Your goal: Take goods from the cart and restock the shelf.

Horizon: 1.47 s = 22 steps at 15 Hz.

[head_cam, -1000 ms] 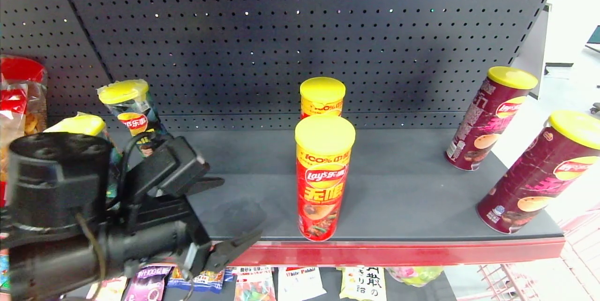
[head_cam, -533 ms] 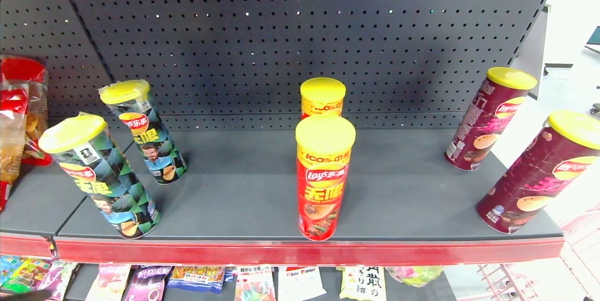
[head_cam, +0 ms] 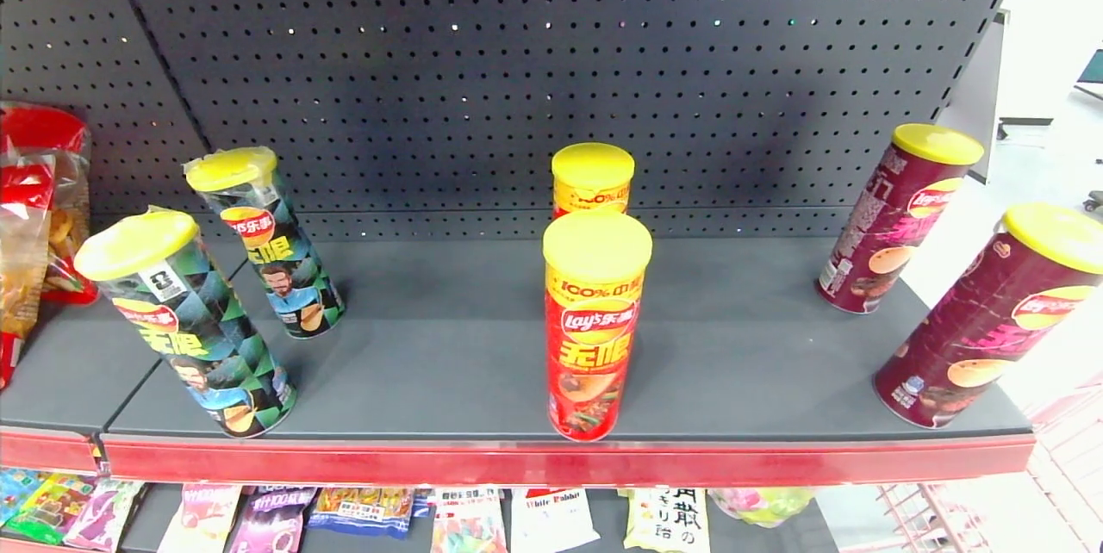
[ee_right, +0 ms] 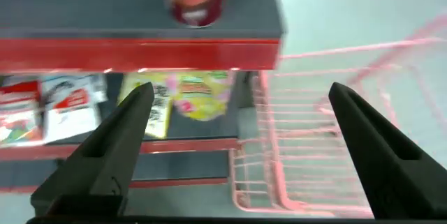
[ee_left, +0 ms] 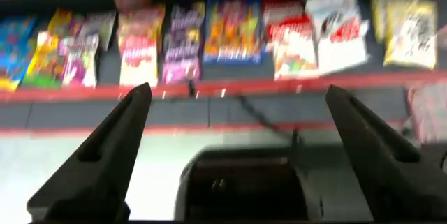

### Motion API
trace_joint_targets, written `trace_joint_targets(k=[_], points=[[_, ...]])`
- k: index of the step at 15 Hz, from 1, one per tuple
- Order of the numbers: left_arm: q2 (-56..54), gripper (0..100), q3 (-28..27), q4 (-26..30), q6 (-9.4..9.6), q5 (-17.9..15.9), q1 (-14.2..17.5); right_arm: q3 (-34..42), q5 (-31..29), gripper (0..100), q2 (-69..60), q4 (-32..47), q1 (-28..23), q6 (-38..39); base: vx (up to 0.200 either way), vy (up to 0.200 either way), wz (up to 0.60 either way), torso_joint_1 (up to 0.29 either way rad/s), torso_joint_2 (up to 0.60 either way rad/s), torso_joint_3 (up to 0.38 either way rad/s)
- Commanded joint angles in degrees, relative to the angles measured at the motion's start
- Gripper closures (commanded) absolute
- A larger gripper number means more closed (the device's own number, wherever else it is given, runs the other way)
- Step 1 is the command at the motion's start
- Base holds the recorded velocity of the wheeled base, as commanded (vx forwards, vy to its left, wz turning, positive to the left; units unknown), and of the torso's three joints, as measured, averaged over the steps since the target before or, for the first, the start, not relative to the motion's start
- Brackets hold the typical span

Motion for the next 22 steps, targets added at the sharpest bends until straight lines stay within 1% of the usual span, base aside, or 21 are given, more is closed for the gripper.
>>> trace_joint_targets(k=[1,2,3,4,5,7,8,9,10,11,12,13,14,15,16,22], points=[[-6.47,0,7.59,-8.98,-1.37,-1.16,-0.39,4.18,6.73,0,-9.52,0.21,1.15,-0.33,0.000,0.000,0.00,0.000,0.00,0.000],[-6.47,0,10.49,-14.17,-1.98,-1.43,-0.39,6.91,7.25,0,-14.70,0.30,1.15,-0.59,0.000,0.000,0.00,0.000,0.00,0.000],[-6.47,0,13.13,-19.62,-2.07,-1.95,-0.39,7.88,7.25,0,-17.61,0.21,1.15,-0.42,0.000,0.000,0.00,0.000,0.00,0.000],[-6.47,0,16.03,-25.77,-2.16,-3.10,-0.39,7.79,7.25,0,-18.84,0.21,0.97,-0.42,0.000,0.000,0.00,0.000,0.00,0.000],[-6.47,0,18.05,-30.08,-2.25,-4.15,-0.39,8.14,7.25,0,-19.63,-0.14,0.89,0.02,0.000,0.000,0.00,0.000,0.00,0.000],[-6.47,0,19.02,-31.75,-2.69,-6.00,-0.39,8.84,7.17,0,-19.63,-0.93,0.80,1.08,0.000,0.000,0.00,0.000,0.00,0.000],[-6.47,0,19.90,-33.59,-2.69,-6.35,-0.39,9.81,7.25,0,-19.63,-3.22,0.80,1.60,0.000,0.000,0.00,0.000,0.00,0.000],[-6.47,0,22.97,-40.18,-2.42,-6.35,-0.39,12.45,7.61,0,-19.63,-8.67,0.89,1.78,0.000,0.000,0.00,0.000,0.00,0.000],[-6.47,0,24.73,-44.23,-2.51,-6.17,-0.39,14.99,7.61,0,-19.63,-12.01,0.89,1.43,0.000,0.000,0.00,0.000,0.00,0.000],[-6.47,0,25.26,-45.28,-2.51,-6.00,-0.39,14.82,7.52,0,-19.63,-11.83,0.89,1.69,0.000,0.000,0.00,0.000,0.00,0.000],[-6.47,0,25.87,-45.63,-1.28,-5.38,-0.39,14.99,7.52,0,-19.63,-11.74,0.80,2.22,0.000,0.000,0.00,0.000,0.00,0.000],[-6.47,0,26.49,-45.28,-0.40,-2.75,-0.39,14.99,7.52,0,-19.63,-11.74,0.80,2.66,0.000,0.000,0.00,0.000,0.00,0.000],[-6.47,0,26.40,-45.11,-2.86,0.07,-0.39,14.99,7.52,0,-19.63,-11.74,0.80,2.83,0.000,0.000,0.00,0.000,0.00,0.000],[-6.47,0,26.40,-45.11,-3.83,0.15,-0.39,14.99,7.43,0,-19.63,-11.74,0.80,2.83,0.000,0.000,0.00,0.000,0.00,0.000],[-6.47,0,26.49,-45.19,-2.86,-0.02,-0.39,14.99,7.43,0,-19.63,-11.74,0.80,2.83,0.000,0.000,0.00,0.000,0.00,0.000],[-6.47,0,26.49,-45.19,-3.13,-0.11,-0.39,14.99,7.43,0,-19.63,-11.74,0.89,3.45,0.000,0.000,0.00,0.000,0.00,0.000]])
